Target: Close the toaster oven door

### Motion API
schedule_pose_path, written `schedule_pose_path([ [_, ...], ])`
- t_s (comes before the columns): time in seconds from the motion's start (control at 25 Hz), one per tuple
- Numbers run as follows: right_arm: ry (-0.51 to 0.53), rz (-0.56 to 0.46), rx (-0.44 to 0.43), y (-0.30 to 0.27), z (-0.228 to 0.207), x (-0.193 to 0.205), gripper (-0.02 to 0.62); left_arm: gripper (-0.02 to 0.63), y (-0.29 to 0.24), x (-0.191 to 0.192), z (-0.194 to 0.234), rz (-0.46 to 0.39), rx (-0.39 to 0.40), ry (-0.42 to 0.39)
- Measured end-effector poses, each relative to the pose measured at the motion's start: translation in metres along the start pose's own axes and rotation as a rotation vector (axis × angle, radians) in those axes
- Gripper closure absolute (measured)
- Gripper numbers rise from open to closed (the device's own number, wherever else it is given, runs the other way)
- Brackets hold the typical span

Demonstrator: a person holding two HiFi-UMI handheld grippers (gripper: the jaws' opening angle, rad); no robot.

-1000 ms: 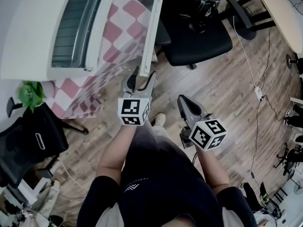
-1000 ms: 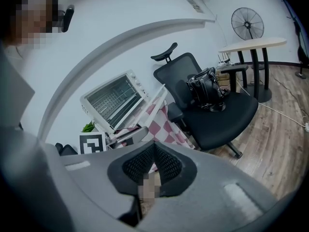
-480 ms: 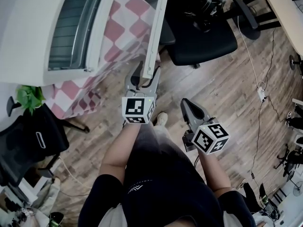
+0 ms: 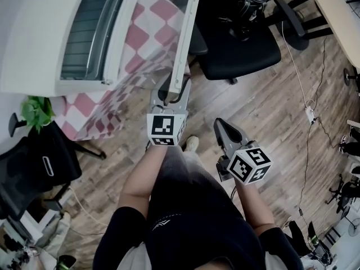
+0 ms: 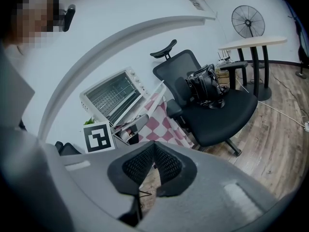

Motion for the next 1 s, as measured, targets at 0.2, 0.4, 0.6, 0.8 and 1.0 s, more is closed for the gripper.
schedule_pose_path([
  [0.2, 0.007, -0.015, -0.008, 0.005, 0.002, -0.003, 0.593, 0.397, 0.002, -0.007, 0.001, -0.001, -0.004, 0.043],
  [0.4, 0.02, -0.027, -0.025, 0.009, 0.007, -0.006, 0.594, 0.401, 0.007, -0.024, 0.001, -0.029, -0.016, 0.045],
  [0.6, 0.03, -0.036, -0.059, 0.009, 0.017, -0.012, 0.594, 0.416, 0.014, -0.038, 0.005, -0.039, -0.024, 0.107],
  [0.8, 0.041, -0.047, -0.095, 0.008, 0.027, -0.02, 0.594, 0.415, 0.02, -0.05, 0.007, -0.042, -0.03, 0.178],
  [1.0, 0.06, -0.056, -0.127, 0.005, 0.037, -0.029, 0.594, 0.416, 0.026, -0.062, 0.011, -0.049, -0.046, 0.244],
])
Point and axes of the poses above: the fingertips, and each gripper's own axes: y backward along the fingers, z to its left, x out of its underside, the point moved 5 cm from there along y, backward along the fingers, and after that the axes turned 3 degrees about -y, right-handed, at the moved point
